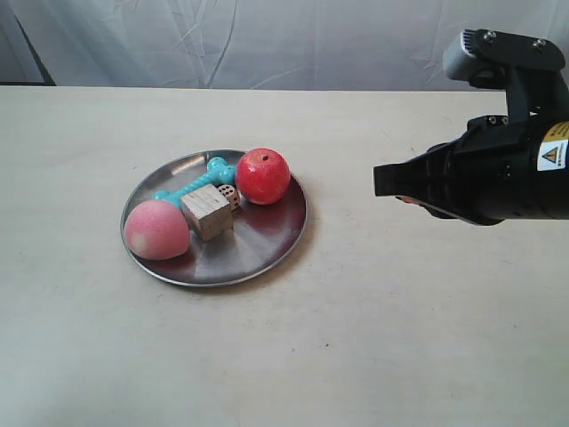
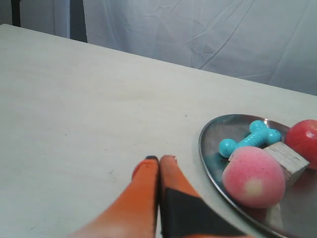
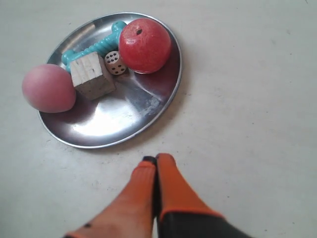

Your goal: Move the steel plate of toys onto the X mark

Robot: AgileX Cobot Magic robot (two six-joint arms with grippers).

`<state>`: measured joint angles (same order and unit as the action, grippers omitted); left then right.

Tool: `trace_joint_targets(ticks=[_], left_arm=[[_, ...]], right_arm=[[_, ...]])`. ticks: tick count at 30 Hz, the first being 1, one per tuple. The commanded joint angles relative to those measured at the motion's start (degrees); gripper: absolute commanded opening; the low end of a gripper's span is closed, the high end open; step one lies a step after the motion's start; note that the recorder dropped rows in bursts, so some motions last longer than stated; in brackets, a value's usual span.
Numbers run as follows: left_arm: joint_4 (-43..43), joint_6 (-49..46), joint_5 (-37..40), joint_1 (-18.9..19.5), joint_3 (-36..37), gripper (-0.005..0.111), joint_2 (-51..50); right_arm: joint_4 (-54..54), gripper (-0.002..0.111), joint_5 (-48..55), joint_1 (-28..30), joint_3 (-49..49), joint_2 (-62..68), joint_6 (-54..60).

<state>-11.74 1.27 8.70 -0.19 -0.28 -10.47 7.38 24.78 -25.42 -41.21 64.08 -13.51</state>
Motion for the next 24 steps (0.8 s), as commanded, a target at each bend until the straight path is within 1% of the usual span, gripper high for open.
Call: trace_joint_targets(ticks=[1, 4, 13, 16, 17, 18, 20, 24], left_arm=[[-0.5, 0.2, 2.7, 0.2, 0.3, 0.000, 2.7], [0.0, 0.1, 3.0, 0.2, 0.3, 0.000, 5.1], [0.0, 0.0, 2.9, 0.2, 0.3, 0.000, 5.4], [0.0, 0.0, 2.9, 0.2, 0.3, 0.000, 5.4], [0.0, 0.0, 2.9, 0.2, 0.3, 0.000, 5.4], [0.0, 0.0, 2.9, 0.2, 0.3, 0.000, 5.4], [0.0, 0.0, 2.9, 0.2, 0.3, 0.000, 5.4], [0.0, 0.0, 2.9, 0.2, 0.3, 0.000, 5.4]], right_arm=[[-0.2, 0.000, -0.5, 0.0, 0.2, -0.5, 0.4], [-0.2, 0.000, -0.5, 0.0, 0.2, -0.5, 0.4], [0.0, 0.000, -0.7, 0.0, 0.2, -0.5, 0.4], [-1.0, 0.000, -1.1, 0.0, 1.0, -6.2, 0.6], [-4.7, 0.000, -1.1, 0.2, 1.6, -8.6, 2.1], [-7.7, 0.000, -1.4, 0.9, 3.2, -12.5, 2.3], [-10.1, 0.000, -2.8, 3.7, 6.4, -18.3, 2.3], [-10.4, 0.000, -10.4, 12.6, 15.4, -30.3, 2.3]])
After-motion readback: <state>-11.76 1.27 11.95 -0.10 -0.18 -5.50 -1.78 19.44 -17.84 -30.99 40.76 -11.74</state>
